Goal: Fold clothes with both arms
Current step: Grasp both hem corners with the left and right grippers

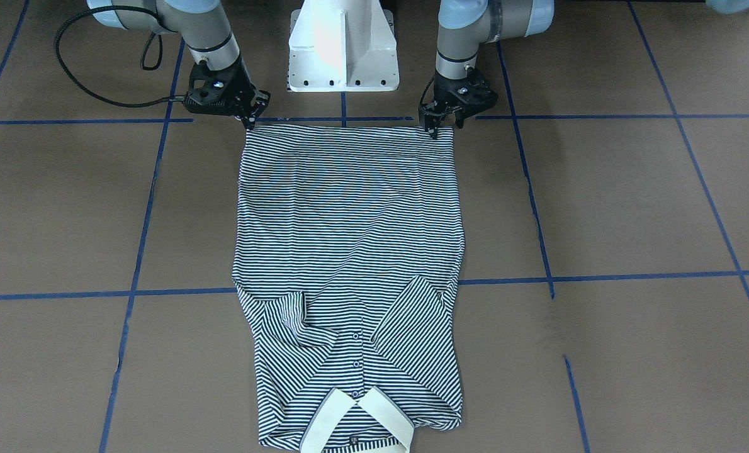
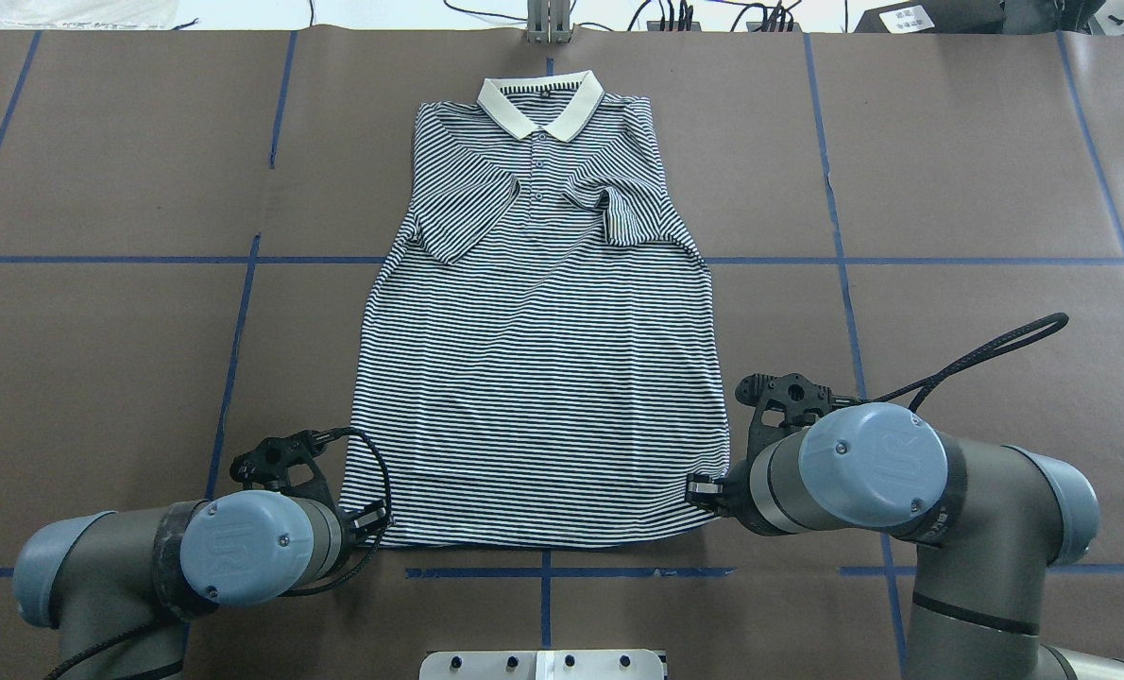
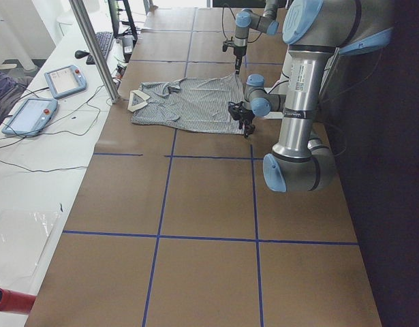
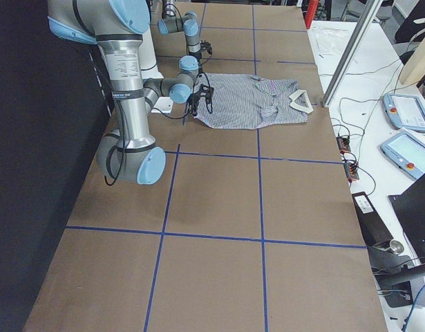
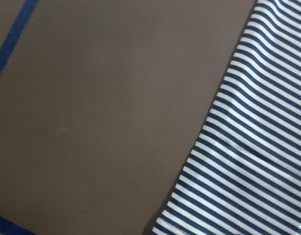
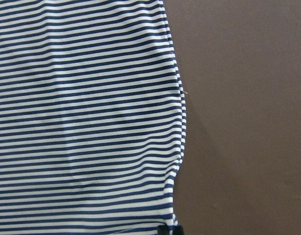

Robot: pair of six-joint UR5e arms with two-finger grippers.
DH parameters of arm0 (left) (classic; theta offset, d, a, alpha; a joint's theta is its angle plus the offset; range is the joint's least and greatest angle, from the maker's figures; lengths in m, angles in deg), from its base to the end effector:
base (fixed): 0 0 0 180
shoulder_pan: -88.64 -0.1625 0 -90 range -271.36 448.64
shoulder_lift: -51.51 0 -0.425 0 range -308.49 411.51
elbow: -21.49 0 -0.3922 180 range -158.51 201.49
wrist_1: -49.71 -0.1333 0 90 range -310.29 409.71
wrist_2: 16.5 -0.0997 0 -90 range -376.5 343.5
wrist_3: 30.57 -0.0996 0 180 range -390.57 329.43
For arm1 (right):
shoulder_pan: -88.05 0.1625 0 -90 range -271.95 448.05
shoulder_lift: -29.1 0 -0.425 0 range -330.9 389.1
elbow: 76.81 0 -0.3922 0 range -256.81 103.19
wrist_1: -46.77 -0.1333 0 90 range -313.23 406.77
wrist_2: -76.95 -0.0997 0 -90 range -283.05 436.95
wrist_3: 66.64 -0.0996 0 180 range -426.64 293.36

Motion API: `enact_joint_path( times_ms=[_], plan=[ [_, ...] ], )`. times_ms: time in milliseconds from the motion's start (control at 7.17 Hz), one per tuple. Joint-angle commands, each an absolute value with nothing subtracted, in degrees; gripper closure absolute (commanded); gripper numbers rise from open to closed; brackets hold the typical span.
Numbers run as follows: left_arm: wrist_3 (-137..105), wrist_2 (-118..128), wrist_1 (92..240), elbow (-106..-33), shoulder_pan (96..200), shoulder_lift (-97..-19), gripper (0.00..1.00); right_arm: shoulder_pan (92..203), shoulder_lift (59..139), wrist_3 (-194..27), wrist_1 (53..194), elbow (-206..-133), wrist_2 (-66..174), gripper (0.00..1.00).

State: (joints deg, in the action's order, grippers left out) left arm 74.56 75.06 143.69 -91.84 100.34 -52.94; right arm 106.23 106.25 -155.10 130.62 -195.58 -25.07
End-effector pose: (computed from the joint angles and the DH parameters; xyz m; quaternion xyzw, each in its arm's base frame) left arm 0.5187 -0.2408 0.3416 -0.0234 0.3558 -0.2120 0.9099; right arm -0.4654 -0.2713 0.3080 -0.0254 -0.4131 0.0896 0.9059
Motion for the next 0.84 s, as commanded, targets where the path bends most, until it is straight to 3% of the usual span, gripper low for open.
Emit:
enact_joint_path(
  times_ms=[0, 279, 697],
  plan=[
    [74.46, 75.08, 143.66, -92.32, 100.33, -52.90, 0.88, 106.42, 106.27, -154.98, 130.62, -195.64, -25.18, 1.00],
    [74.46, 75.08, 143.66, -92.33, 100.33, -53.25, 1.00, 106.42, 106.27, -154.89, 130.70, -195.56, -25.26, 1.00],
    [74.46, 75.17, 143.58, -93.20, 100.41, -53.52, 1.00, 106.51, 106.36, -154.62, 130.70, -195.55, -25.35, 1.00]
  ],
)
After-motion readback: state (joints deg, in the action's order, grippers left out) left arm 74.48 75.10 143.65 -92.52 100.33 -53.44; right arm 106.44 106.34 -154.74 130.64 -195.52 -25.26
